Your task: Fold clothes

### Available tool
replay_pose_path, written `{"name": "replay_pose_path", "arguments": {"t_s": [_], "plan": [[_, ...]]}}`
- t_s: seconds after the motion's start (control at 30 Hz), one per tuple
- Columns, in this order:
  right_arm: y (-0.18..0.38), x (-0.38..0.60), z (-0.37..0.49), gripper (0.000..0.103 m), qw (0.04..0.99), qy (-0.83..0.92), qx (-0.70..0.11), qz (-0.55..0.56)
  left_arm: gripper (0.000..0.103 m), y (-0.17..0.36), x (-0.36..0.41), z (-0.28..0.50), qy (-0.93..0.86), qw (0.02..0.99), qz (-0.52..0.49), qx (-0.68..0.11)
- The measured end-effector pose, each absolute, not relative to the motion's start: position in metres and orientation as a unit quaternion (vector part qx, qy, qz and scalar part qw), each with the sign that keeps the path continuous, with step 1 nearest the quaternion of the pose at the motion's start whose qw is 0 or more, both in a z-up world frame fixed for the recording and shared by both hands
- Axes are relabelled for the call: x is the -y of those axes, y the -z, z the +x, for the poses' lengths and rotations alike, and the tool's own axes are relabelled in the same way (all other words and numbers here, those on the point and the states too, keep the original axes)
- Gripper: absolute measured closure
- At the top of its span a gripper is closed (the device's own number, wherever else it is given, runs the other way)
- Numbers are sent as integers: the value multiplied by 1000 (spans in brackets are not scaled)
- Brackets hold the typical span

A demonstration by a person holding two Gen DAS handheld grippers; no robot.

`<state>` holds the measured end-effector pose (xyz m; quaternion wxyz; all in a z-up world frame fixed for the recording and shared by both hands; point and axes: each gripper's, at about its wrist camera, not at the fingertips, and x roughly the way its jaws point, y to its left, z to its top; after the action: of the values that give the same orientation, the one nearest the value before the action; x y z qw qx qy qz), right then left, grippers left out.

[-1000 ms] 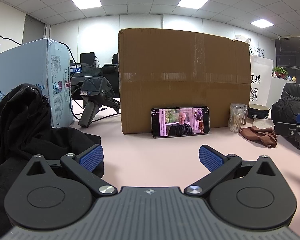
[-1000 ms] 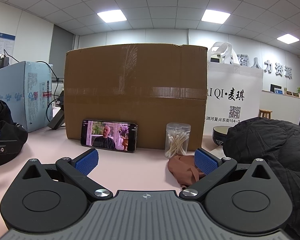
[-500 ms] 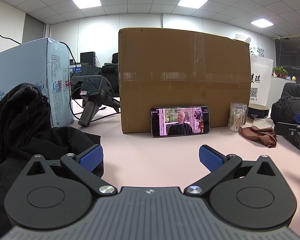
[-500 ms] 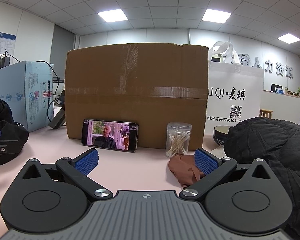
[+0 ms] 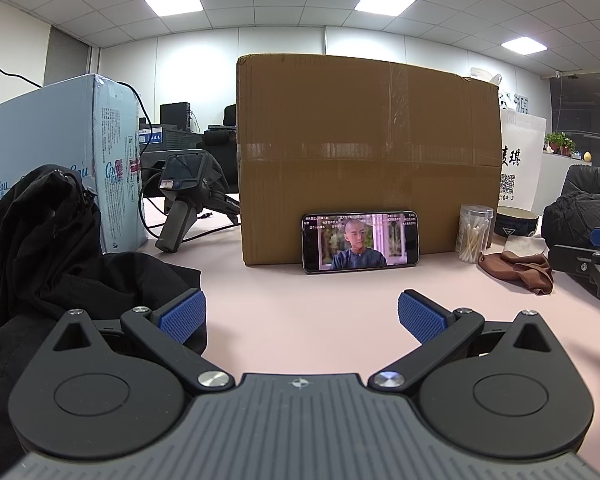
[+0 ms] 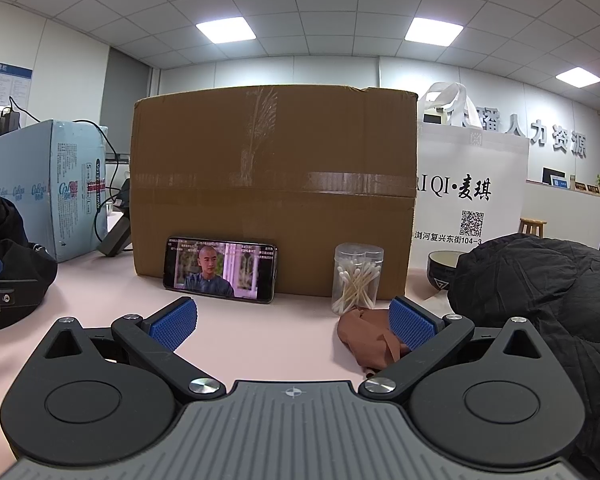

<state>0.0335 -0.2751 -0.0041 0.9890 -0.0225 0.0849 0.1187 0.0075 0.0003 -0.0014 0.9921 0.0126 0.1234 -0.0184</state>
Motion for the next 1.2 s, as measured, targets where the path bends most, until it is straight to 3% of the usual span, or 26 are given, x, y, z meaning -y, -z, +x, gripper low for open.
{"name": "replay_pose_path", "arguments": {"t_s": [1.2], "plan": [[5, 270, 27, 0, 987, -136, -77, -40, 0, 2, 1, 7, -2, 992, 17, -123]]}}
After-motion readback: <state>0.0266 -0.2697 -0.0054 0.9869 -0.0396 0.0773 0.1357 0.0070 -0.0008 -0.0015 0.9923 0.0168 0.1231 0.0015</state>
